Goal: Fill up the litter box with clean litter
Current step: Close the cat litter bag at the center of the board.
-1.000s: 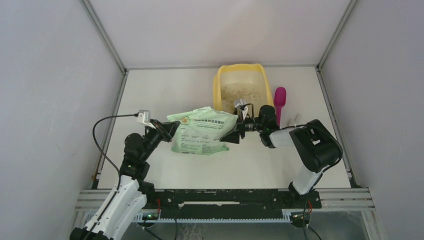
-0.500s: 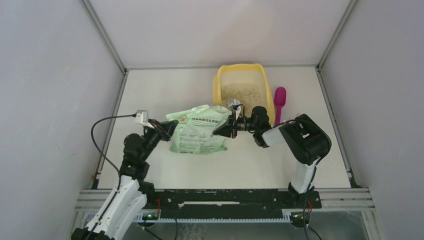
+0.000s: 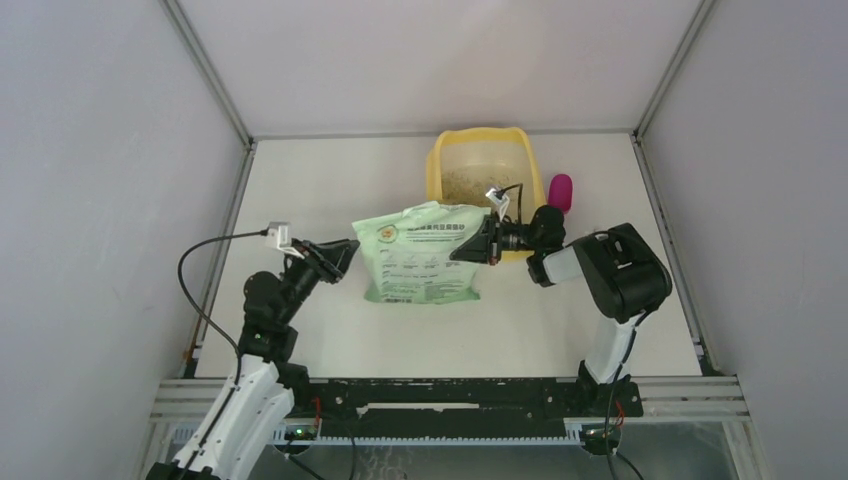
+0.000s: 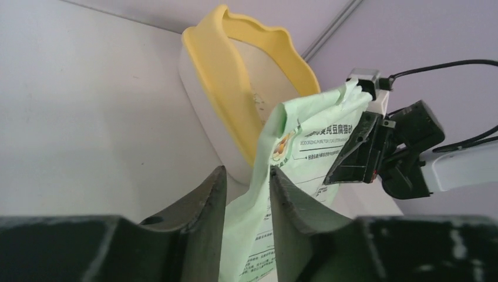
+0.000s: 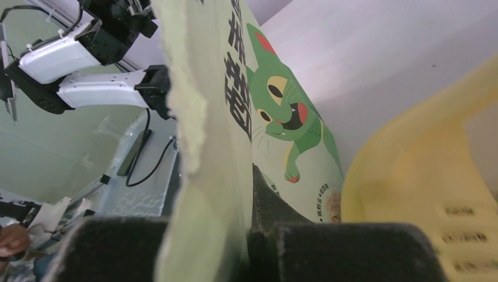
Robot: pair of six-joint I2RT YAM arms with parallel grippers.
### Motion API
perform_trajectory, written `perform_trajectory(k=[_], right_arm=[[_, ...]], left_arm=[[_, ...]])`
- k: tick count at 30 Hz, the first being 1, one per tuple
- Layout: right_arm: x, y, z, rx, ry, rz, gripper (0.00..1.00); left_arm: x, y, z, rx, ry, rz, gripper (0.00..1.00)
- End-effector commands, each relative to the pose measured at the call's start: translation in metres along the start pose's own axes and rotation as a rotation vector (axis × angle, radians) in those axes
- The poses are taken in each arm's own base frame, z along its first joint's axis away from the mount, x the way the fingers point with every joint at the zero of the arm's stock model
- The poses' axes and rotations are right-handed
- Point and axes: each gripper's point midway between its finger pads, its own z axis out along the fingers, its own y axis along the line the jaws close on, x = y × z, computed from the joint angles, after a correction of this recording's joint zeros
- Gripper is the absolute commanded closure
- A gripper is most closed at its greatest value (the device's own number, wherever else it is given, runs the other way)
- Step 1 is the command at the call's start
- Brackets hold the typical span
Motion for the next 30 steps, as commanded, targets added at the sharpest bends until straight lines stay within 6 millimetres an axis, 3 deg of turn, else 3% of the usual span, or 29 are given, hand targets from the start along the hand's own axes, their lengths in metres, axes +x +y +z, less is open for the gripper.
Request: perform_trajectory(k=[1,7,10,14,22,27,30], right_arm=[[-0.03,0.031,-0.014,-0.056,-0.022,-0.078,1.0],[-0.026,0.019,-0.021,-0.06,0.002,-0.009,1.0],[-0.023,0.014,-0.021,-0.061,0.013,0.011,1.0],[-0.022,0.01,-0.021,-0.061,0.018,0.021,1.0],[-0.032,-0.005,-0.027,-0.039,-0.001,0.049,1.0],[-0.035,-0.011,-0.028,-0.039,-0.001,0.059,1.0],[-0.037,-0.013,-0.028,-0.04,-0.001,0.064,1.0]], left_arm=[[-0.005,-0.004,0.004,0.036,-0.039,0.005,0.59],[0.032,0.002,0.01,0.061,0.051,0.039,0.52],[0.042,-0.003,0.014,0.081,0.086,0.079,0.51],[0.054,0.005,0.017,0.052,0.126,0.102,0.5],[0.053,0.003,0.001,0.078,0.04,0.095,0.48],[0.048,0.006,-0.008,0.055,0.0,0.103,0.33],[0.049,0.003,-0.008,0.07,0.017,0.125,0.32]])
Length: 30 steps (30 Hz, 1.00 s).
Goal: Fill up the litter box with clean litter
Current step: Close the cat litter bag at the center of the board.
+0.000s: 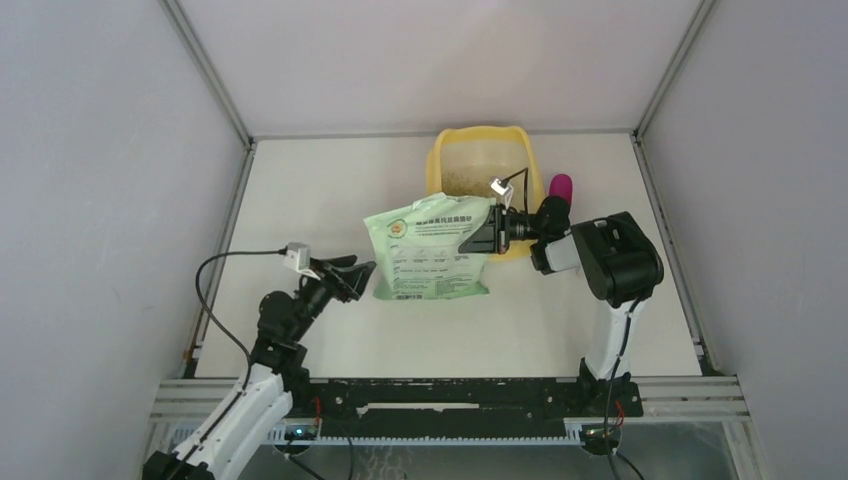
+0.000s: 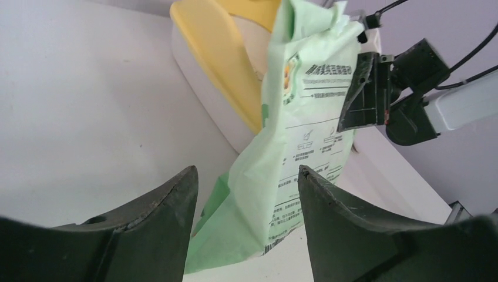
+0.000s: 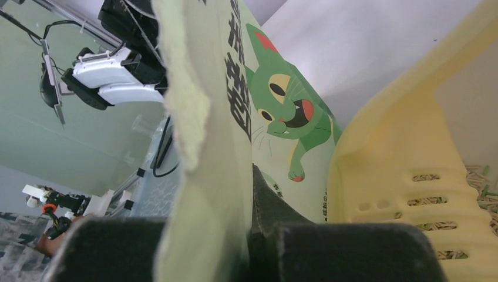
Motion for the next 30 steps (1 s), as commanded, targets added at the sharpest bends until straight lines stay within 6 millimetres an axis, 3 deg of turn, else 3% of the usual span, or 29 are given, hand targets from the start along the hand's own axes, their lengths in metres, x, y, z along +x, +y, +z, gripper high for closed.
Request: perform_trajectory(k=[1,11,16,22,30], right_arm=[[-0.026,0.005,0.001,-0.012,-0.037,-0.086,1.0],[-0.023,0.0,0.0,-0.018,-0.021,-0.063,1.0],[-0.021,-0.003,0.0,-0.02,-0.016,-0.055,1.0],[-0.022,-0.002,0.001,-0.023,-0.013,-0.063,1.0],[-0.018,0.002,0.004,-0.037,0.005,-0.067,1.0]], left_arm=[[-0.002,-0.005,0.001,0.024,0.004,0.042,0.32],[0.027,-0.006,0.025,0.095,0.161,0.049,0.33],[0.024,-0.027,0.035,0.193,0.163,0.039,0.34],[0.022,-0.045,0.031,0.292,0.156,0.045,0.34],[0.026,-0.043,0.046,0.308,0.169,0.041,0.37]])
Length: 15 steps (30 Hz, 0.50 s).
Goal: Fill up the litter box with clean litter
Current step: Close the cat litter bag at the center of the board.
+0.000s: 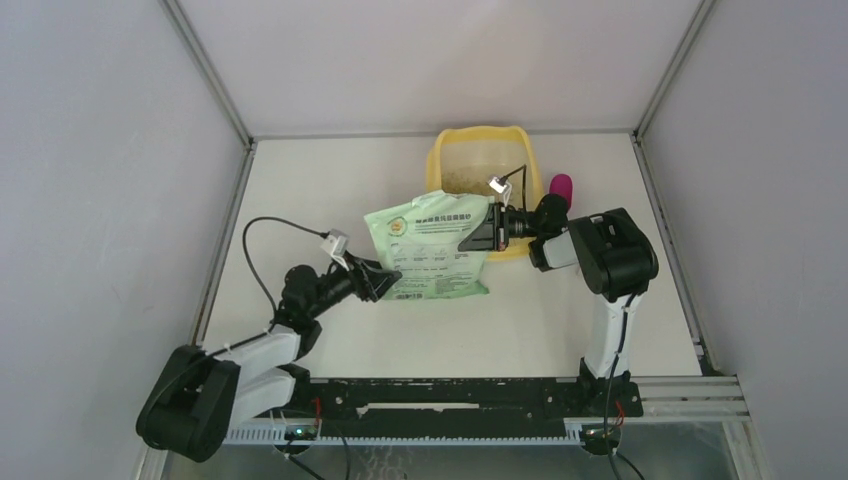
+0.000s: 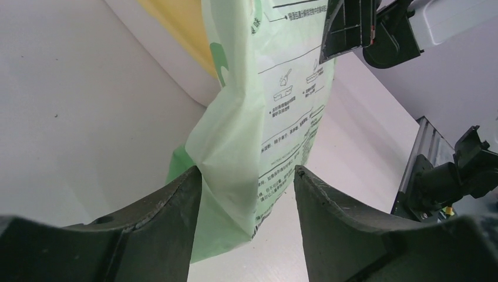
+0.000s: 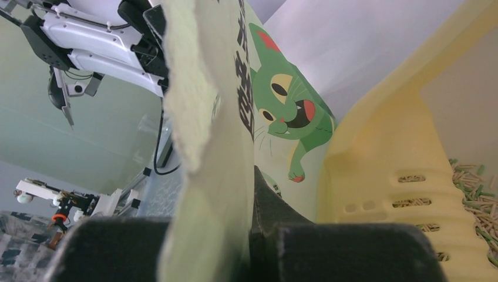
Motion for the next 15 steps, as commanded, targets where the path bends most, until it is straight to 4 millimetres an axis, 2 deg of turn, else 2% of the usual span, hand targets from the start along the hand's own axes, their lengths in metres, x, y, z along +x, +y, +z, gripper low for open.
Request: perform_trajectory(k=[1,5,7,9,11,13,14,15], right_arm=[[-0.014,0.011,0.004,-0.028,-0.002,-0.102,1.0],[-0.012,0.012,0.004,-0.03,0.003,-0.104,1.0],[-0.011,0.012,0.003,-0.033,0.009,-0.106,1.0],[-0.01,0.012,0.003,-0.034,0.011,-0.105,1.0],[-0.009,0.011,0.003,-0.032,0.01,-0.104,1.0],[-0.008,0.011,0.002,-0.031,0.01,-0.106,1.0],[-0.008,0.012,0.003,-0.03,0.007,-0.111,0.97],[-0.006,0.011,0.002,-0.026,0.004,-0.113,0.9]], left_arm=[[-0.035,-0.018,0.019,0.105,-0.074,0.071,0.38],[-0.036,-0.019,0.026,0.132,-0.085,0.05,0.42],[-0.04,-0.025,0.027,0.17,-0.108,0.042,0.48],[-0.043,-0.03,0.029,0.205,-0.124,0.038,0.61],[-0.044,-0.032,0.032,0.228,-0.125,0.035,0.83],[-0.042,-0.033,0.032,0.242,-0.124,0.022,0.99],[-0.043,-0.035,0.032,0.251,-0.13,0.016,1.0],[-0.043,-0.036,0.03,0.257,-0.135,0.013,1.0]])
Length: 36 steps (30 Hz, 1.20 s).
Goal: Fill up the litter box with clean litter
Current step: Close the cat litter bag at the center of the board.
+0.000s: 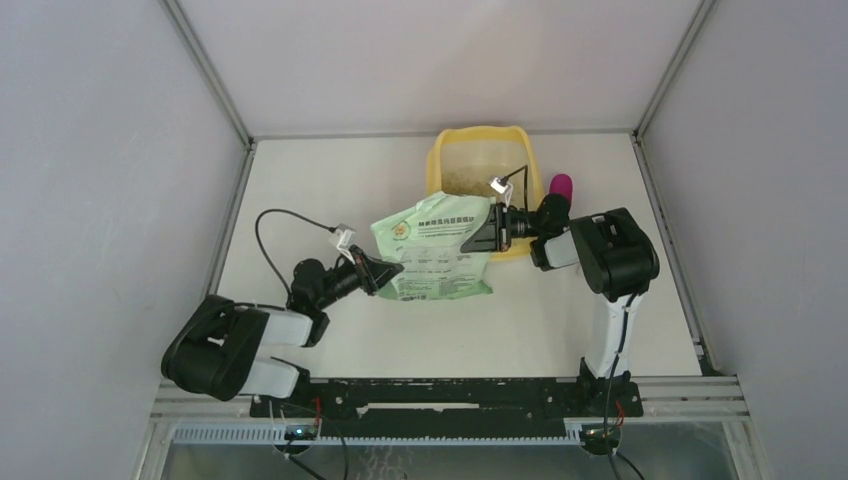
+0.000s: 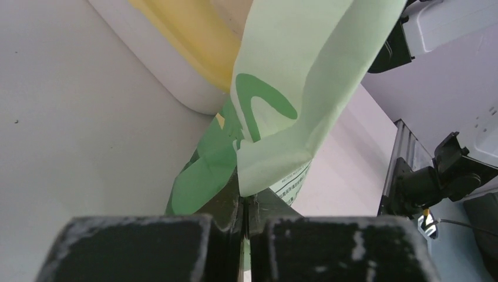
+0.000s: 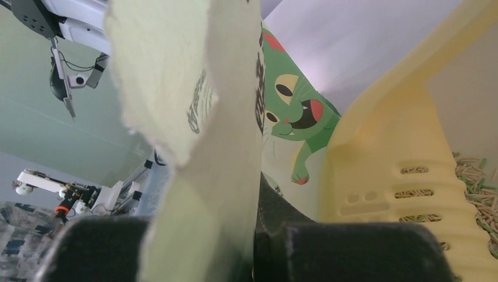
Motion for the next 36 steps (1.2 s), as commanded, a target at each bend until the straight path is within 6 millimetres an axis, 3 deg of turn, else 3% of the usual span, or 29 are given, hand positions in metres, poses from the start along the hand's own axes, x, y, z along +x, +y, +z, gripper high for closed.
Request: perform_trajectory(k=[1,3,6,9,17,20,24,26,28,29,33,35,36], right_arm=[[-0.011,0.008,0.003,-0.004,-0.03,-0.12,0.83],[-0.009,0.01,0.002,0.002,-0.037,-0.136,0.45],[-0.002,0.012,0.002,0.008,-0.043,-0.166,0.21],[0.006,0.017,0.009,-0.004,-0.027,-0.202,0.17],[0.029,0.016,0.029,0.019,-0.011,-0.277,0.18],[0.037,0.007,0.042,0.063,0.019,-0.328,0.22],[0.03,0.005,0.045,0.07,-0.002,-0.338,0.41],[0.025,0.006,0.04,0.065,-0.023,-0.333,0.6],[0.017,0.01,0.033,0.055,-0.055,-0.322,0.94],[0.013,0.014,0.028,0.05,-0.079,-0.317,1.0],[0.008,0.019,0.017,0.046,-0.104,-0.288,1.0],[0.01,0.024,0.017,0.036,-0.095,-0.286,0.95],[0.011,0.028,0.017,0.034,-0.094,-0.289,0.98]], left_arm=[[-0.05,-0.046,0.006,0.2,-0.152,0.103,1.0],[-0.051,-0.046,-0.001,0.192,-0.164,0.105,1.0],[-0.055,-0.046,-0.011,0.181,-0.183,0.105,1.0],[-0.06,-0.049,-0.015,0.191,-0.192,0.104,1.0],[-0.061,-0.049,-0.011,0.211,-0.18,0.075,1.0],[-0.058,-0.048,-0.01,0.213,-0.169,0.066,1.0],[-0.058,-0.047,-0.012,0.208,-0.172,0.066,1.0],[-0.06,-0.044,-0.015,0.197,-0.18,0.059,1.0],[-0.063,-0.041,-0.02,0.186,-0.192,0.055,1.0],[-0.064,-0.039,-0.022,0.182,-0.197,0.053,1.0],[-0.07,-0.04,-0.03,0.179,-0.216,0.047,1.0],[-0.073,-0.042,-0.033,0.181,-0.228,0.049,1.0],[-0.074,-0.043,-0.034,0.182,-0.233,0.049,1.0]])
